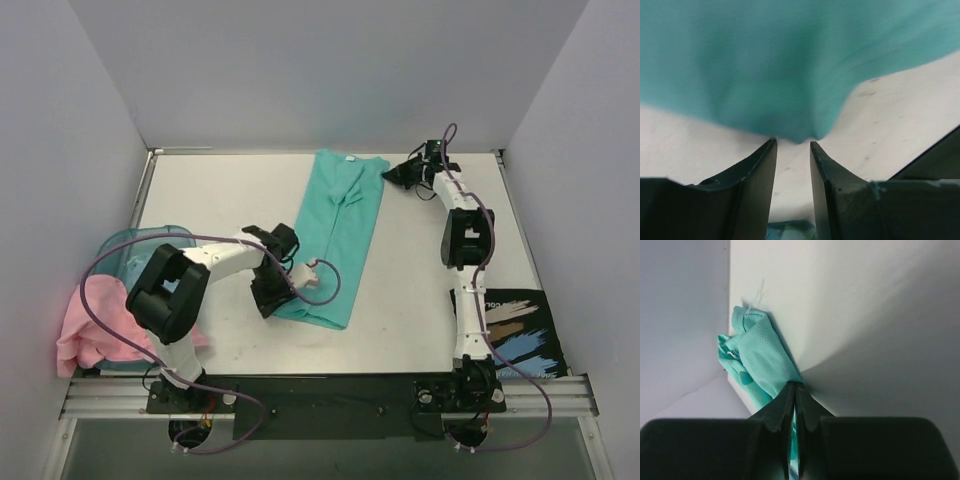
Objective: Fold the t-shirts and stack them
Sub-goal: Rotate the tshirt 90 degrees
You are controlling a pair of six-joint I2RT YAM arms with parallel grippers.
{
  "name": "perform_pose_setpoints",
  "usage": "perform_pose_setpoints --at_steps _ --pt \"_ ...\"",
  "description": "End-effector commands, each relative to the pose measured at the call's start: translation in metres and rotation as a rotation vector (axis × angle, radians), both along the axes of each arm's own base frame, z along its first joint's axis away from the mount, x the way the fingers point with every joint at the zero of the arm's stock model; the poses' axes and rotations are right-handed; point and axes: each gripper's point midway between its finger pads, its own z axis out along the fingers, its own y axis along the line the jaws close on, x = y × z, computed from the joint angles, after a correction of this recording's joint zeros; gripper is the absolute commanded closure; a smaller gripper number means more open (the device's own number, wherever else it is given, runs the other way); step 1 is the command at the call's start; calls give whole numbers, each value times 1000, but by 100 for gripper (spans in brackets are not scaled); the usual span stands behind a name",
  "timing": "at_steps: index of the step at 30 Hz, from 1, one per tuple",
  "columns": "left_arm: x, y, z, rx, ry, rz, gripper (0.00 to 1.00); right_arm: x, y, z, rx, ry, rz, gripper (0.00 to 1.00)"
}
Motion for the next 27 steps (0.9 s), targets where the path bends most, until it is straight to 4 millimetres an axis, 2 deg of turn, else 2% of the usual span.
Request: perform_pose_setpoints --at_steps 1,3,4,5,6,7,8,9,10,11,12,13,14,15,16,17,18,19,20,21,22,23,24,25,26,27 --pt "-39 -49 -10 -88 82 -136 57 42 6 28 124 -126 -104 100" --pt "-37 -48 -5 -94 76 -125 55 44 3 44 96 -174 -78 98" --pt "-35 -44 -2 -91 64 -119 55 41 2 68 78 -202 -71 91" --pt "-38 -41 1 -95 56 -118 54 37 -22 93 14 -243 -83 86" --pt "-34 -37 4 -103 37 -102 53 28 -33 92 -24 -211 -92 76" --pt "-36 -33 11 -119 16 -97 53 16 -44 113 -113 -239 -83 72" --pt "-34 -28 14 -130 4 -78 53 4 -54 114 -166 -210 -74 64" --pt "-33 -25 23 -152 -27 -71 51 -17 -61 128 -243 -195 -42 58" --pt "-31 -21 27 -163 -34 -52 50 -35 -63 118 -287 -153 -7 50" --pt "-28 -21 39 -190 -72 -46 48 -59 -63 139 -351 -149 49 48" --pt "-27 -18 45 -192 -86 -35 46 -86 -62 122 -370 -78 86 47" --pt "-22 -17 57 -209 -141 -34 44 -110 -57 140 -411 -84 137 46" --pt "-16 -15 66 -220 -185 -26 40 -145 -54 112 -417 8 179 46" --pt "-12 -14 80 -253 -243 -25 38 -170 -40 129 -455 -21 232 45" --pt "-1 -11 93 -283 -301 -15 34 -202 -36 102 -483 56 275 45" --pt "3 -11 108 -329 -353 -16 32 -226 -25 113 -511 35 322 45" --pt "11 -4 120 -351 -394 -5 29 -254 -19 93 -521 88 374 44" --pt "9 -5 126 -397 -386 -21 29 -276 -5 101 -520 73 415 44" --pt "6 -4 131 -418 -408 -89 25 -303 1 85 -491 128 450 43" --pt "2 -10 132 -462 -415 -150 22 -318 14 91 -465 106 484 42" --pt "1 -13 131 -491 -445 -189 19 -343 20 77 -425 163 509 35" --pt "-3 -20 129 -527 -452 -253 17 -356 28 84 -413 145 526 31" --pt "-6 -25 122 -555 -461 -286 17 -376 28 69 -419 197 533 30" --pt "-8 -31 120 -588 -470 -327 17 -389 38 73 -429 173 566 30" --pt "-5 -34 114 -607 -502 -341 17 -406 41 62 -432 210 574 30" --pt "2 -40 117 -634 -557 -378 17 -422 50 52 -427 217 611 30"
